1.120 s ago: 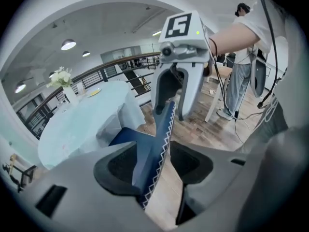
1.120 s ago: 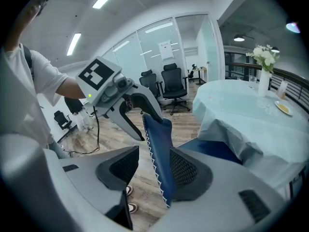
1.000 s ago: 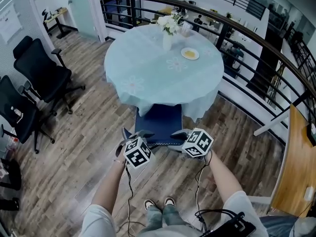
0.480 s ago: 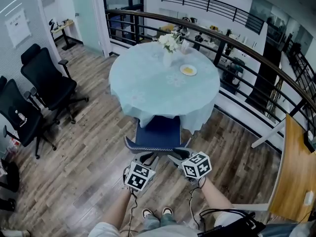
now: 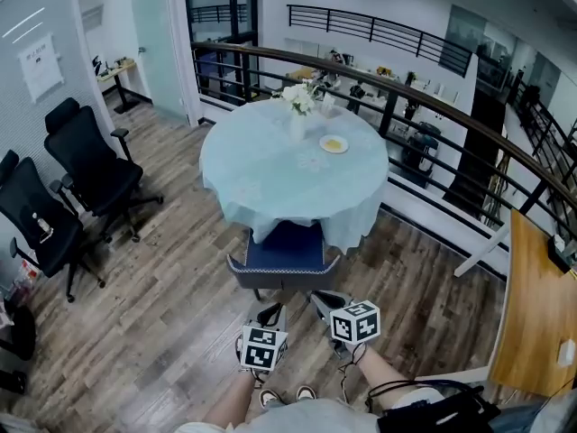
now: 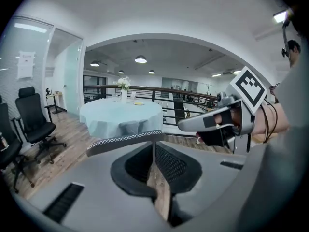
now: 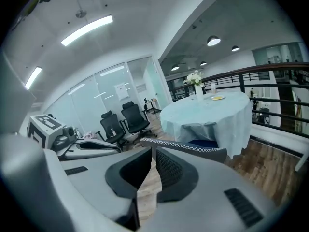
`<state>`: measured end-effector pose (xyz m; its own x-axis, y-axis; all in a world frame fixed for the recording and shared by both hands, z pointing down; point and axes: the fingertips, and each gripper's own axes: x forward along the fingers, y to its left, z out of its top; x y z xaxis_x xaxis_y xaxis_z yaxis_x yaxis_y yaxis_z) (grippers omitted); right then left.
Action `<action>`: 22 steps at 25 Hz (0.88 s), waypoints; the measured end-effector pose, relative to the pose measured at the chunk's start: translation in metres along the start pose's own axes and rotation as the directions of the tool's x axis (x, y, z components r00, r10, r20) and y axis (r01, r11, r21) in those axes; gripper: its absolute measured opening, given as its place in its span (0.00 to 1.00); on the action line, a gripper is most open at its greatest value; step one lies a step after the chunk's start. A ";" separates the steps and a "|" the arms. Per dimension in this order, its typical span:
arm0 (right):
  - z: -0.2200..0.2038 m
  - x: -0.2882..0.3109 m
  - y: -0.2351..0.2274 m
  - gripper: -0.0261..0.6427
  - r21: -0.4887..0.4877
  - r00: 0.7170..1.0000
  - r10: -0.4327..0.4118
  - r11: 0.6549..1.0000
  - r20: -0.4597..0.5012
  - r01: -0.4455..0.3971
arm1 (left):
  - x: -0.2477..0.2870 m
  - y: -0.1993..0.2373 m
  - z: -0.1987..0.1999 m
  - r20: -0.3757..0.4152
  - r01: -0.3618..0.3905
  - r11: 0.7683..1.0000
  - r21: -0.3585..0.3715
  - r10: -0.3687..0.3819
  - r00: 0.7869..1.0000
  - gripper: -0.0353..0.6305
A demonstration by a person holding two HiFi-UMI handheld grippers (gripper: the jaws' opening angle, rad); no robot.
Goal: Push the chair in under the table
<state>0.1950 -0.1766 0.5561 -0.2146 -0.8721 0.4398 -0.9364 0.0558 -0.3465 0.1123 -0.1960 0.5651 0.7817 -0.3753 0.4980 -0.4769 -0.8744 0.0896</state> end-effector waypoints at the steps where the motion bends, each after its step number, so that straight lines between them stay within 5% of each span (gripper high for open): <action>1: -0.002 -0.006 0.002 0.10 0.010 1.000 -0.009 1.000 0.009 0.009 | -0.005 -0.004 0.002 0.014 -0.001 1.000 -0.005 0.001 1.000 0.08; 7: -0.018 -0.032 0.017 0.09 -0.012 0.997 -0.064 0.998 0.045 0.065 | -0.022 -0.024 0.002 0.057 0.007 1.000 -0.022 -0.006 0.998 0.06; 14: -0.042 -0.058 0.030 0.07 -0.005 0.985 -0.159 0.987 0.062 0.159 | -0.048 -0.026 0.001 0.101 -0.018 0.989 -0.146 0.033 0.994 0.06; 22: -0.046 -0.067 0.031 0.07 0.065 0.981 -0.183 0.982 0.067 0.179 | -0.058 -0.025 -0.004 0.093 -0.045 0.988 -0.149 0.059 0.994 0.06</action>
<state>0.1679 -0.0941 0.5545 -0.0206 -0.8981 0.4394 -0.9395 -0.1330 -0.3158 0.0777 -0.1514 0.5372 0.7860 -0.4534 0.4203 -0.5662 -0.8009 0.1947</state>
